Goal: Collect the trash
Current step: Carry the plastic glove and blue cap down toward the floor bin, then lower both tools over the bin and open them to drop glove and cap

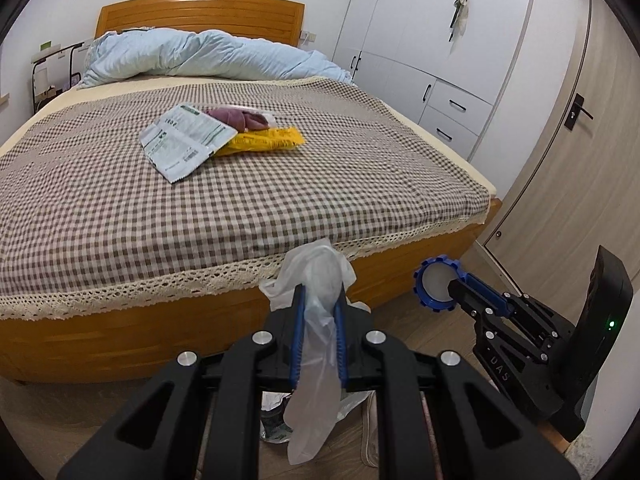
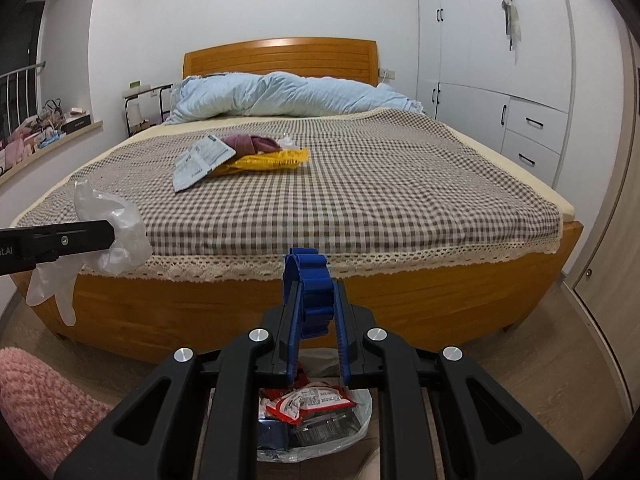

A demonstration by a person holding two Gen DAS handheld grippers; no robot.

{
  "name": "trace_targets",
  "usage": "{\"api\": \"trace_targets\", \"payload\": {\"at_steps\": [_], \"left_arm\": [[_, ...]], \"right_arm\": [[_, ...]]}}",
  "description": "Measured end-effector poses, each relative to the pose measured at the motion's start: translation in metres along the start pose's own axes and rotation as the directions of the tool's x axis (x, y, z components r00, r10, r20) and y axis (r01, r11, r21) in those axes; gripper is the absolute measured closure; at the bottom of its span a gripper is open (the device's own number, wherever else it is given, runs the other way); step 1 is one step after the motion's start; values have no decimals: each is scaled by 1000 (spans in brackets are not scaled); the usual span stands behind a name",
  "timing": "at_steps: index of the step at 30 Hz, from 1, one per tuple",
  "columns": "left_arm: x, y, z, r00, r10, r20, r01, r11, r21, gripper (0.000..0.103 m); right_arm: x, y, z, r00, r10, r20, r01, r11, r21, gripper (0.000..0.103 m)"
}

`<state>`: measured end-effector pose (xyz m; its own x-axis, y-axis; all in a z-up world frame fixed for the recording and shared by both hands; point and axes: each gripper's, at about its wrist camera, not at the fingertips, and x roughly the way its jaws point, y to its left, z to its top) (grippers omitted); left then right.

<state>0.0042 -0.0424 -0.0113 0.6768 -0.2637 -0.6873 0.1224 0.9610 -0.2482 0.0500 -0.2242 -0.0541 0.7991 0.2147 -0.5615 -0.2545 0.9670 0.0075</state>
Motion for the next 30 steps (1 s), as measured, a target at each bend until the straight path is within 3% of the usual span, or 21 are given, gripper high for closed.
{"api": "trace_targets", "payload": {"at_steps": [12, 19, 25, 30], "left_arm": [[32, 13, -14, 999, 13, -41, -13, 1000, -6, 92], [51, 11, -27, 999, 31, -33, -30, 999, 40, 92], [68, 10, -41, 1000, 29, 9, -30, 996, 80, 92], [89, 18, -50, 1000, 0, -24, 1, 999, 49, 92]], "right_arm": [[31, -1, -23, 997, -7, -83, 6, 1000, -15, 88], [51, -6, -44, 993, 7, -116, -7, 1000, -5, 88], [69, -11, -57, 990, 6, -142, -3, 1000, 25, 87], [84, -8, -66, 984, 21, -176, -17, 1000, 23, 88]]}}
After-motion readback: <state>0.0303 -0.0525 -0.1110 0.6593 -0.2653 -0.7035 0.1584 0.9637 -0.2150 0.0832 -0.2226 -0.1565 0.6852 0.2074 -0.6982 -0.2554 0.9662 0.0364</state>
